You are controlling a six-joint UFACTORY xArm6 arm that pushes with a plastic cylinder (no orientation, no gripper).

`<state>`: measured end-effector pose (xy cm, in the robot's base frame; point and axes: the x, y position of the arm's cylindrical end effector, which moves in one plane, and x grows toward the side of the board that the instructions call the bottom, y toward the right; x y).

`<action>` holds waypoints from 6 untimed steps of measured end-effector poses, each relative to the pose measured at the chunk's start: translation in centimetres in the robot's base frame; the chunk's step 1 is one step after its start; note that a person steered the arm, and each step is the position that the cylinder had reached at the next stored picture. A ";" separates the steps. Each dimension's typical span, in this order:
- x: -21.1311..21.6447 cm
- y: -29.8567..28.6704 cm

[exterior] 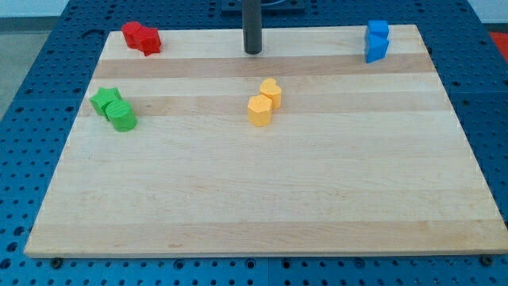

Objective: Move your arm towards green star

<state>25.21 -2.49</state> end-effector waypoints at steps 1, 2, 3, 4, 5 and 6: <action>0.3 -0.9; 0.9 -3.3; 1.1 -4.2; 1.5 -5.4; 2.3 -5.9; 3.6 -6.9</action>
<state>28.80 -9.40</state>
